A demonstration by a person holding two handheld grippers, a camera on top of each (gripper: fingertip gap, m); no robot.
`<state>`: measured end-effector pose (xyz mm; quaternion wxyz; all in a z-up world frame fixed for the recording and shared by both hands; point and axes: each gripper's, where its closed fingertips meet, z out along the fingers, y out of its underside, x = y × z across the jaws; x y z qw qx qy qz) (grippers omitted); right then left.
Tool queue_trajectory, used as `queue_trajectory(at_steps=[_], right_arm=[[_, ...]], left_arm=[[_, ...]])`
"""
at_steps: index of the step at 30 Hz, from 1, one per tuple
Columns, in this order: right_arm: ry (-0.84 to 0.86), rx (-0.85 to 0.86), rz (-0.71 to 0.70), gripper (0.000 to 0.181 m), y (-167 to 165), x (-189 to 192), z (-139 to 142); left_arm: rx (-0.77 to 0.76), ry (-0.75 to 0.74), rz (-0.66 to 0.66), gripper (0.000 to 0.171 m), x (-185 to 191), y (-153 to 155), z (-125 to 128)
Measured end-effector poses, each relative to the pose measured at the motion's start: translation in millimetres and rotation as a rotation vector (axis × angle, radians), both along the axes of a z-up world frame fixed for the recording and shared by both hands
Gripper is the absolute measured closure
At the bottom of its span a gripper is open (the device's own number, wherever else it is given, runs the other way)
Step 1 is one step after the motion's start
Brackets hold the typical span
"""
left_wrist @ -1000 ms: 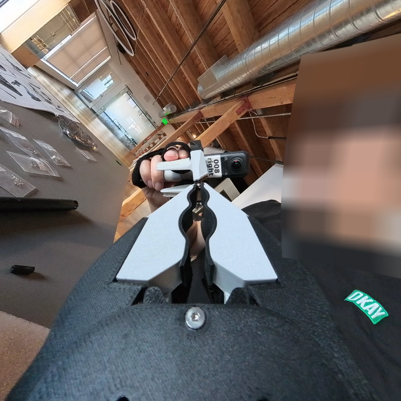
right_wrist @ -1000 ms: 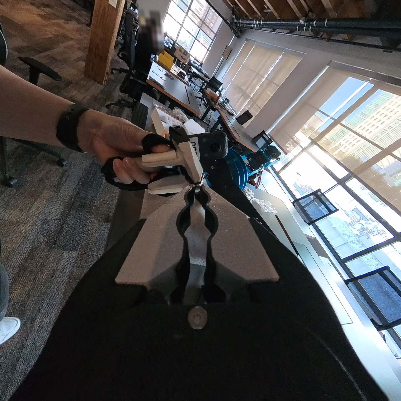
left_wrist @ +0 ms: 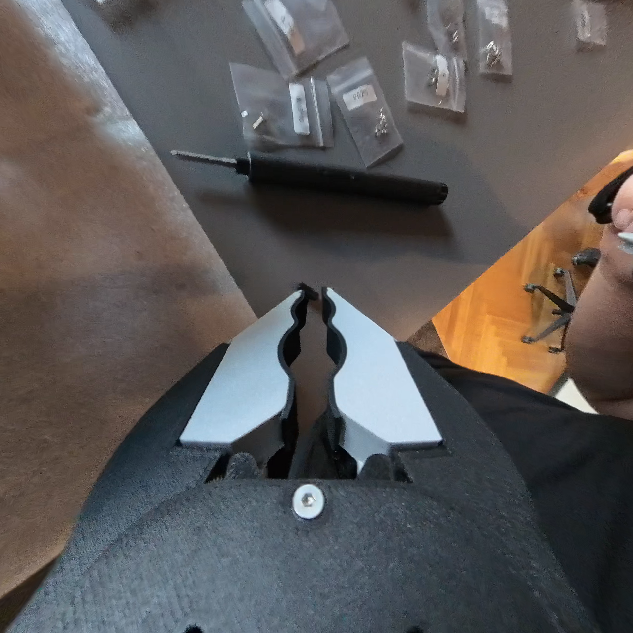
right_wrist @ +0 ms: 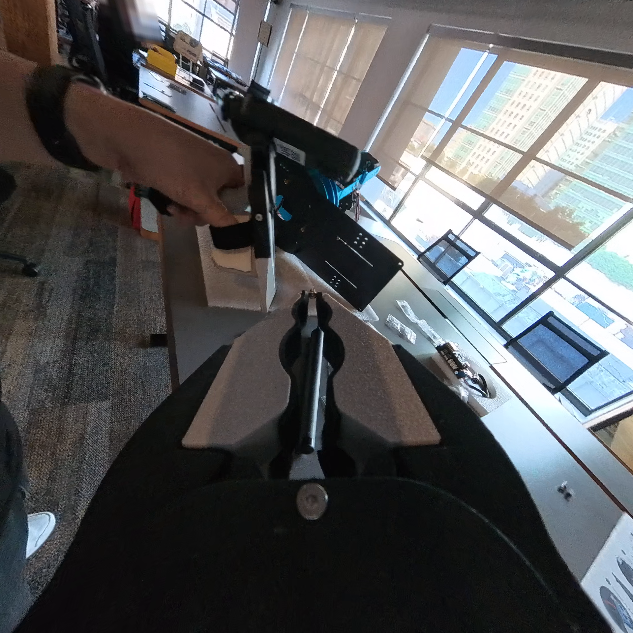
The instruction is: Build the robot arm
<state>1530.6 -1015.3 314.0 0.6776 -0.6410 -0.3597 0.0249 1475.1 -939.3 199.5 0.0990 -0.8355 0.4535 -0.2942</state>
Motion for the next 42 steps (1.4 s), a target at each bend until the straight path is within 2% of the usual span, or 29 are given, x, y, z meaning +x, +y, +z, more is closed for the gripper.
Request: queue_trajectory(at_steps=[3, 6, 8, 10, 19, 26, 34, 36, 38, 40, 42], right_arm=[[-0.001, 0.006, 0.049, 0.179, -8, 7, 0], [0.001, 0.010, 0.091, 0.179, -17, 20, 0], [0.011, 0.012, 0.123, 0.179, -24, 31, 0], [0.028, -0.003, 0.168, 0.179, -31, 42, -1], [0.089, -0.017, 0.269, 0.178, -37, 83, -4], [0.087, -0.026, 0.310, 0.179, -32, 88, -10], [0.118, -0.053, 0.324, 0.179, -22, 85, -16], [0.139, -0.079, 0.313, 0.180, -18, 83, -20], [0.148, -0.087, 0.289, 0.179, -13, 80, -23], [0.162, -0.095, 0.247, 0.179, -5, 77, -24], [0.187, -0.099, 0.206, 0.179, 5, 73, -22]], left_arm=[[-0.040, 0.087, 0.043, 0.162, 6, -5, -6], [0.019, 0.189, 0.094, 0.163, 9, -5, -14], [0.049, 0.266, 0.142, 0.153, 7, -6, -21], [0.043, 0.294, 0.199, 0.152, 8, -7, -23], [0.055, 0.446, 0.349, 0.165, 4, 2, -32], [0.058, 0.562, 0.332, 0.165, 6, -6, -33], [0.058, 0.622, 0.275, 0.167, 7, -8, -33], [0.069, 0.592, 0.253, 0.167, 9, -6, -31], [0.055, 0.472, 0.252, 0.167, 19, -6, -18], [0.023, 0.295, 0.248, 0.167, 32, -6, 12], [-0.012, 0.081, 0.229, 0.167, 47, -3, 60]])
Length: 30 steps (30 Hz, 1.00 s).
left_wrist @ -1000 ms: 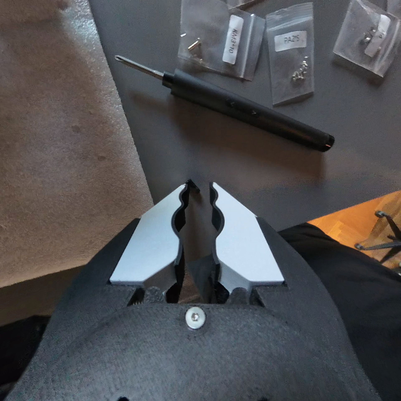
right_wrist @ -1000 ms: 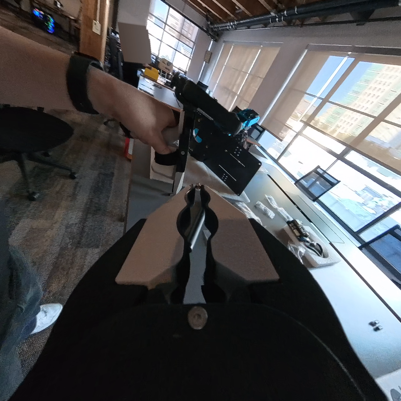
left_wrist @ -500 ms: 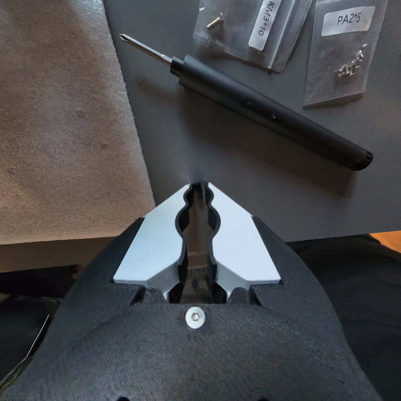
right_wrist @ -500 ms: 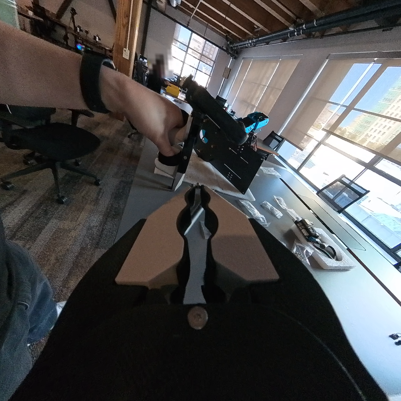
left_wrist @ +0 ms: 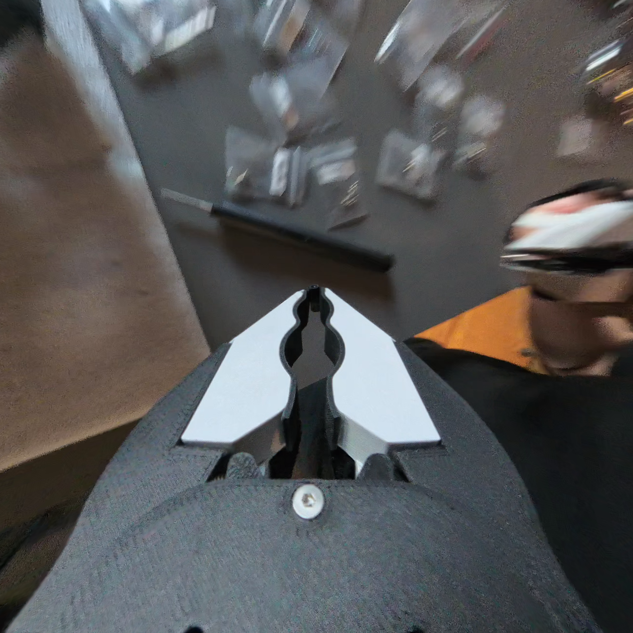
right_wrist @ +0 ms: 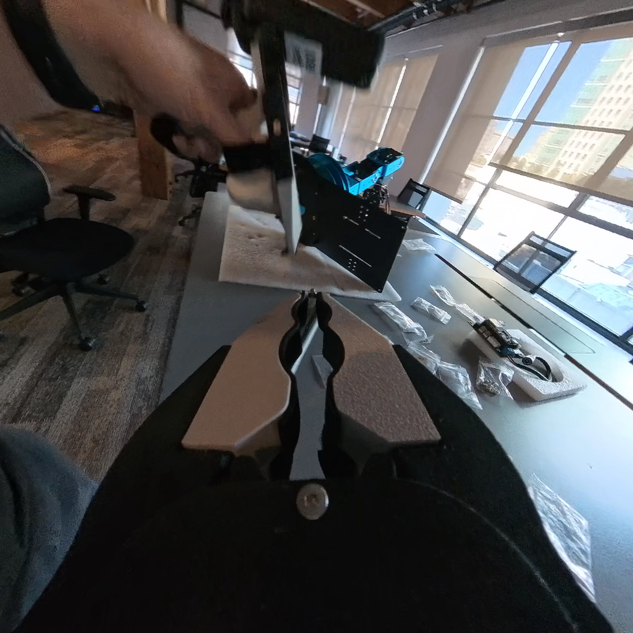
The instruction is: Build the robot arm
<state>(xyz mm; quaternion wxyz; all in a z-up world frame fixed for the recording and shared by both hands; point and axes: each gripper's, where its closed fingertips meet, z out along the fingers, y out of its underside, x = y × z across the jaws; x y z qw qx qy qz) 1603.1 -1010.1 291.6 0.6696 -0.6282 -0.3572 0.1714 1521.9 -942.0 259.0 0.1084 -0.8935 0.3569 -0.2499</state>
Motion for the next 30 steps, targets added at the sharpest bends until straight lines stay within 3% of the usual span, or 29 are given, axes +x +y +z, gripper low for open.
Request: queue_trajectory(at_steps=[4, 7, 11, 15, 21, 25, 30], right_arm=[[0.042, -0.030, -0.114, 0.179, 34, -12, 6], [0.124, -0.059, -0.176, 0.179, 64, -27, 17], [0.216, -0.098, -0.254, 0.179, 101, -50, 22], [0.400, -0.238, -0.287, 0.179, 135, -77, 9], [0.549, -0.318, -0.483, 0.179, 180, -101, -19], [0.365, -0.221, -0.578, 0.179, 194, -109, -28], [-0.161, -0.076, -0.560, 0.179, 198, -102, -25]], left_arm=[[0.050, -0.244, -0.047, 0.167, 6, 44, 95], [-0.027, -0.295, -0.038, 0.167, 1, 97, 129], [-0.287, -0.400, 0.014, 0.167, 1, 153, 144], [-0.442, -0.374, 0.013, 0.167, -2, 196, 126], [-0.500, -0.280, -0.217, 0.168, -1, 228, 132], [-0.508, -0.236, -0.365, 0.168, 6, 229, 148], [-0.472, -0.227, -0.555, 0.168, 14, 213, 173]])
